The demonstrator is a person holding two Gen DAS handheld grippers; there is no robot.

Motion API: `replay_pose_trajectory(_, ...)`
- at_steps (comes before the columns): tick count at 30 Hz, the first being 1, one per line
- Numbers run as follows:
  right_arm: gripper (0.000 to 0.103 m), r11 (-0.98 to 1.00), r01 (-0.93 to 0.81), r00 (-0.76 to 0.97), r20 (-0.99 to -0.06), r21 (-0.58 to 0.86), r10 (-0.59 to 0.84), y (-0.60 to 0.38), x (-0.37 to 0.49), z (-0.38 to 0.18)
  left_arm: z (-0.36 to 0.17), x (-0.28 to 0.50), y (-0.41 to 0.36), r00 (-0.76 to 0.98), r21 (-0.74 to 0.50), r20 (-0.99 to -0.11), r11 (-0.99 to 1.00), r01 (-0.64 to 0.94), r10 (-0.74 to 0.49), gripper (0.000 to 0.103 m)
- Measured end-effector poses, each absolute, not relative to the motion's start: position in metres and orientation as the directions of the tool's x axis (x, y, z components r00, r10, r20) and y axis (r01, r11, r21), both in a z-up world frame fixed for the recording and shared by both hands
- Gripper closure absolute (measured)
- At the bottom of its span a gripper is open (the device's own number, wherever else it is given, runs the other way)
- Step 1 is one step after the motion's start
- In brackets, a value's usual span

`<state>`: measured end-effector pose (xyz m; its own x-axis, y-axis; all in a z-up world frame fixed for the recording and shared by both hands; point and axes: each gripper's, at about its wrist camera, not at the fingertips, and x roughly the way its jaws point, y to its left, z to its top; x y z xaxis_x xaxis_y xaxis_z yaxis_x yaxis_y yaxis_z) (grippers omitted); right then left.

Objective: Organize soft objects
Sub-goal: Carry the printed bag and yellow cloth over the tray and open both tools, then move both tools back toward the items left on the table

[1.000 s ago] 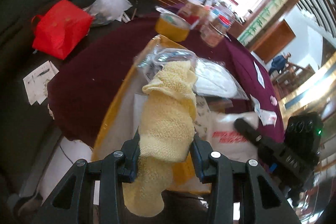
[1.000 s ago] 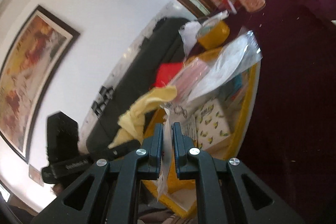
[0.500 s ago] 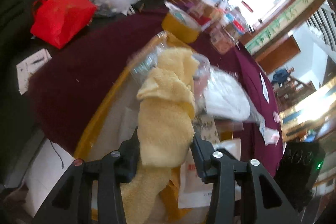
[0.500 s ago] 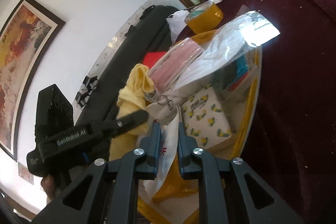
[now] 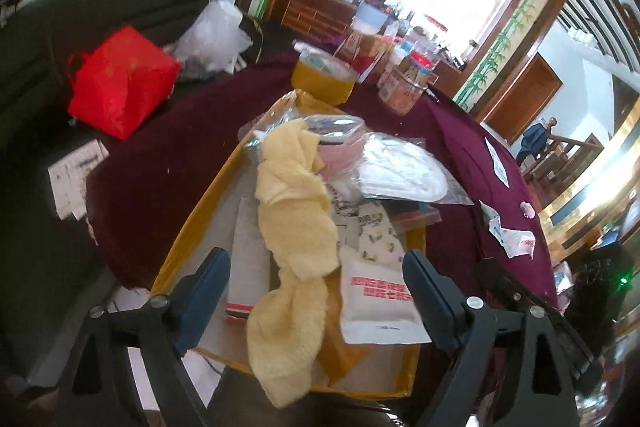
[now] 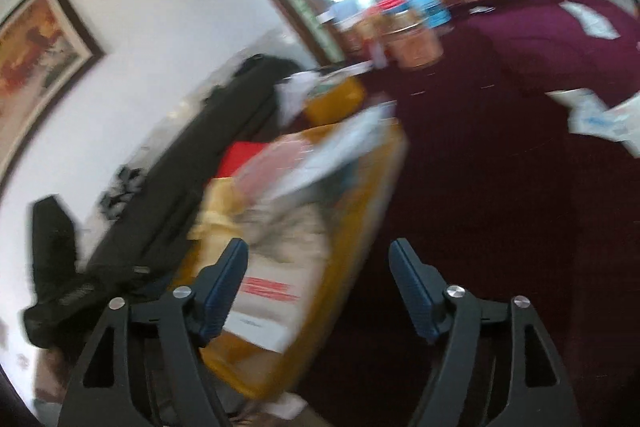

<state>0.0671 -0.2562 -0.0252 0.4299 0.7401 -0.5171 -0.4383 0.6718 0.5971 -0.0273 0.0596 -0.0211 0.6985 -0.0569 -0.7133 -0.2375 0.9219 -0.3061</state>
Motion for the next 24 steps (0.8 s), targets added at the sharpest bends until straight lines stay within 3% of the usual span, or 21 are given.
replay_pose_trajectory(4, 0.028, 0.788, -0.334, 0.514, -0.601, 0.517, 0.612, -0.296, 0.076, -0.04, -0.013, -0.029, 0.033, 0.715, -0.275, -0.696, 0.944, -0.183, -0.064, 0.01)
replay_pose_trajectory(10, 0.026, 0.878, -0.173, 0.506, -0.725, 0.446, 0.467, -0.334, 0.094, -0.069, -0.012, -0.025, -0.007, 0.697, -0.268, -0.704, 0.96, -0.081, -0.138, 0.01)
replay_pose_trajectory(13, 0.015, 0.894, -0.179, 0.506, -0.741, 0.41, 0.442, -0.336, 0.09, -0.073, -0.014, -0.024, -0.021, 0.686, -0.259, -0.711, 0.964, -0.053, -0.154, 0.01)
replay_pose_trajectory(20, 0.015, 0.888, -0.272, 0.485, -0.744, 0.37, 0.459, -0.332, 0.087, -0.08, -0.017, -0.024, -0.042, 0.664, -0.25, -0.727, 0.968, -0.022, -0.173, 0.01)
replay_pose_trajectory(24, 0.015, 0.855, -0.231, 0.446, -0.731, 0.464, 0.517, -0.352, 0.086, -0.073, -0.018, -0.022, -0.049, 0.662, -0.247, -0.728, 0.969, -0.011, -0.178, 0.01)
